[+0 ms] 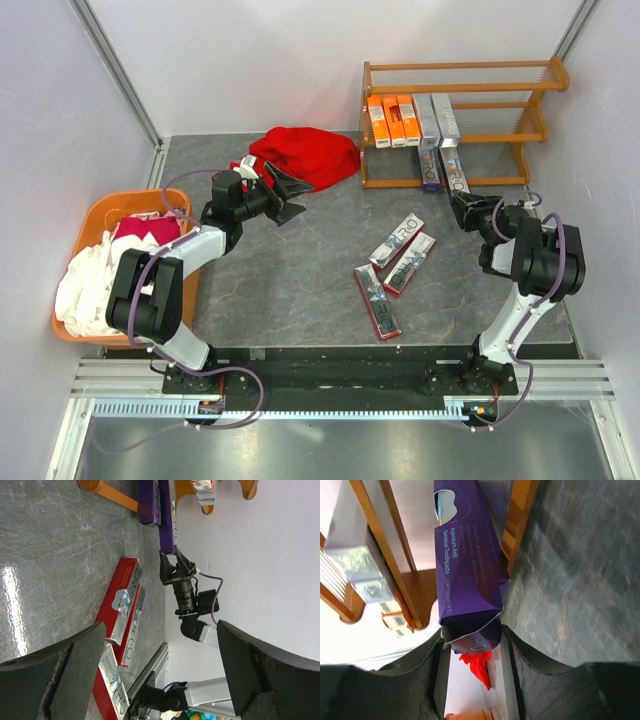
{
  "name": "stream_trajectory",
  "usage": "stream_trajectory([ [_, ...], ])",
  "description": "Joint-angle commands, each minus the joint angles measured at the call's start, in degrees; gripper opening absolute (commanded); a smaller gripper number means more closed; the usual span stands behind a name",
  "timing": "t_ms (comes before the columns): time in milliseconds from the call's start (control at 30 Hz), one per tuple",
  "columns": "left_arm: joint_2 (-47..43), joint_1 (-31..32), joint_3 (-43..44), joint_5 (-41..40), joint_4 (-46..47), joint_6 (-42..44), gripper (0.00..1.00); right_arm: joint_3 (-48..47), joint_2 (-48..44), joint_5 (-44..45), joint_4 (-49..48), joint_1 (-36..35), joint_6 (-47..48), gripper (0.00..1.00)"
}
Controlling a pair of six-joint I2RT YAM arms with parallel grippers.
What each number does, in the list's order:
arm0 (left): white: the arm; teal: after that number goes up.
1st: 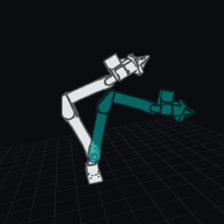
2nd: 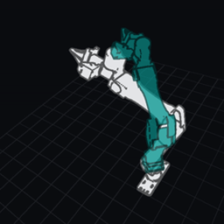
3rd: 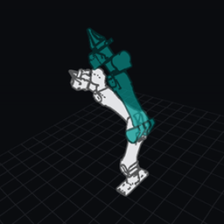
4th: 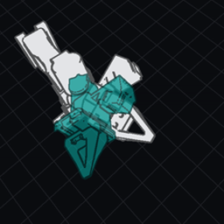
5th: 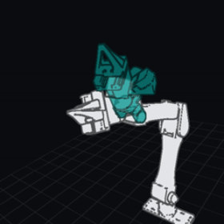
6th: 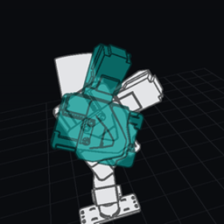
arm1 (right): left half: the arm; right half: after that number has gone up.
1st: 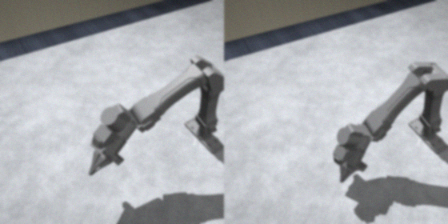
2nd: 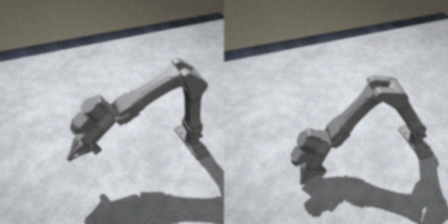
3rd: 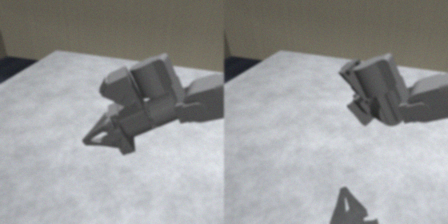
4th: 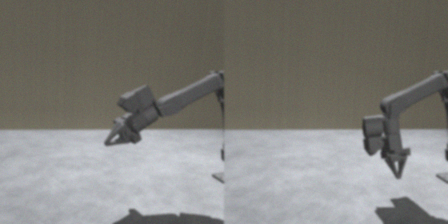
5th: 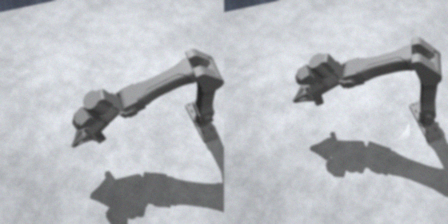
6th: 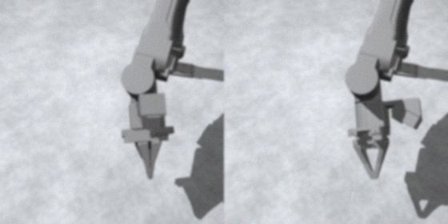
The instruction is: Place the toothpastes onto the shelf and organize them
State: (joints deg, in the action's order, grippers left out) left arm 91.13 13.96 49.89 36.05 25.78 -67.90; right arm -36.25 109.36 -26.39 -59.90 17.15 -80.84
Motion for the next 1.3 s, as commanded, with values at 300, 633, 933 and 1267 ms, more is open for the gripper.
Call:
stream_trajectory([
  [300, 0.4, 0.0, 2.1, 0.6, 0.7, 3.0, 0.99, -12.7, 5.2, 6.2, 0.2, -2.8, 1.9, 0.28],
  [633, -0.2, 0.0, 1.7, 0.9, 0.4, 3.5, 0.99, -18.2, 10.6, 9.1, 3.5, -5.8, 2.8, 0.29],
  [933, -0.1, 0.0, 1.7, 1.0, 0.0, 4.1, 0.99, -18.1, 12.1, 7.8, 5.1, -6.5, 3.1, 0.56],
  [1267, -2.4, 0.5, 4.8, -2.2, -9.2, 12.0, 1.00, -14.6, 7.0, 7.0, 11.5, -6.5, 8.1, 0.98],
])
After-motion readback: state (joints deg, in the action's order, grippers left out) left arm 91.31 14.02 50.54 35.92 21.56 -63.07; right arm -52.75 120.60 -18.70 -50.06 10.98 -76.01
